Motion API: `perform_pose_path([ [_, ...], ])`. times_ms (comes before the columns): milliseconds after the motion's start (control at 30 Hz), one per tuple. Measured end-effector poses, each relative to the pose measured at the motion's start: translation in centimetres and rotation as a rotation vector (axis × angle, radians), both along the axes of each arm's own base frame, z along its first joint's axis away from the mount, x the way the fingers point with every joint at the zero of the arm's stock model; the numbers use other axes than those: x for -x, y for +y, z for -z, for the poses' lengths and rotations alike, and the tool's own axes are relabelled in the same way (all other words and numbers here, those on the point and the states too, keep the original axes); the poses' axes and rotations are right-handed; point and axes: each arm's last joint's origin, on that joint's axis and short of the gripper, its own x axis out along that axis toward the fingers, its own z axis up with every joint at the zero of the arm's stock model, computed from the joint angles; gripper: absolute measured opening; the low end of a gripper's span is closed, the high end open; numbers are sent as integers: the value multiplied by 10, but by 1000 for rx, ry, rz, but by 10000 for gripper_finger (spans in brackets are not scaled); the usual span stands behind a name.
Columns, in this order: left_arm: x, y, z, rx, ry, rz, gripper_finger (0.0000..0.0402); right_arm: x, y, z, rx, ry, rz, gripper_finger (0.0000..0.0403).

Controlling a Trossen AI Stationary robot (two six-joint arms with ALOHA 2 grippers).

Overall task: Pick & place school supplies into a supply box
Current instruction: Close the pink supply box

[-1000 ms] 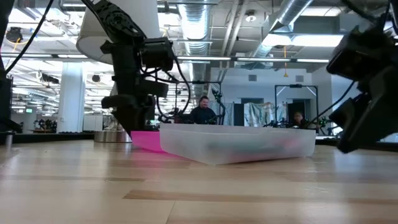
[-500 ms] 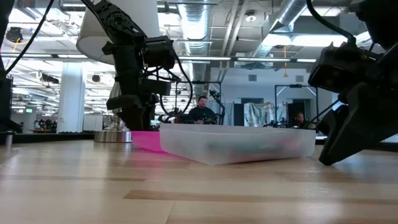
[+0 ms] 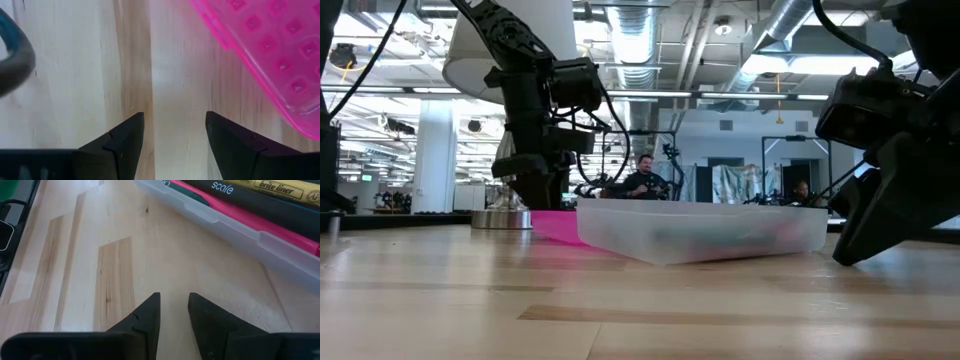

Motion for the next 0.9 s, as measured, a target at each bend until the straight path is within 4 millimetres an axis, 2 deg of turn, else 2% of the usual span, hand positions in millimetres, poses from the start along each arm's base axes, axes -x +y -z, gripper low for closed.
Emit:
perform_pose_path([
  [500, 0, 0, 0, 26, -19, -90, 208, 0, 0, 0, 1, 1, 1, 100],
  [767, 3, 10, -1, -53, -23, -219, 208, 0, 0, 0, 1, 1, 1, 100],
  [900, 3, 12, -1, -46, -23, -211, 208, 0, 0, 0, 1, 2, 1, 100],
])
